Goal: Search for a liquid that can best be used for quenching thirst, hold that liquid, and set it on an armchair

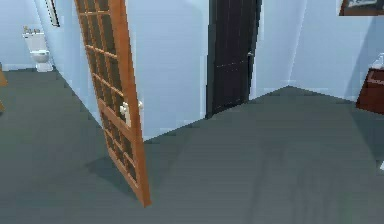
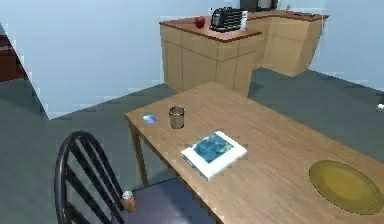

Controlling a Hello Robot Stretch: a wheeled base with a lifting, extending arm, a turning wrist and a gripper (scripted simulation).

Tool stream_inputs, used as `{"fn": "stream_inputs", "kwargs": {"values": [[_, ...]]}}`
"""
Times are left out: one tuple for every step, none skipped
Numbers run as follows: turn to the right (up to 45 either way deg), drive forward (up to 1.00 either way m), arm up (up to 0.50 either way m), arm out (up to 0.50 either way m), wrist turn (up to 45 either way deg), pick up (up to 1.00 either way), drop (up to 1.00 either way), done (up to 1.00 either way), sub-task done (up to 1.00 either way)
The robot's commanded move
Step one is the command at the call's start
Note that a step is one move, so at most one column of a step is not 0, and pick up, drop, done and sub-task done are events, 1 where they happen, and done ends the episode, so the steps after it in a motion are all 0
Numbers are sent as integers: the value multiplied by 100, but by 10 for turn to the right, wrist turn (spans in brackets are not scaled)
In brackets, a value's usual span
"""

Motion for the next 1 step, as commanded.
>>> {"fn": "stream_inputs", "kwargs": {"values": [[-180, 0, 0, 0, 0, 0, 0, 0, 0]]}}
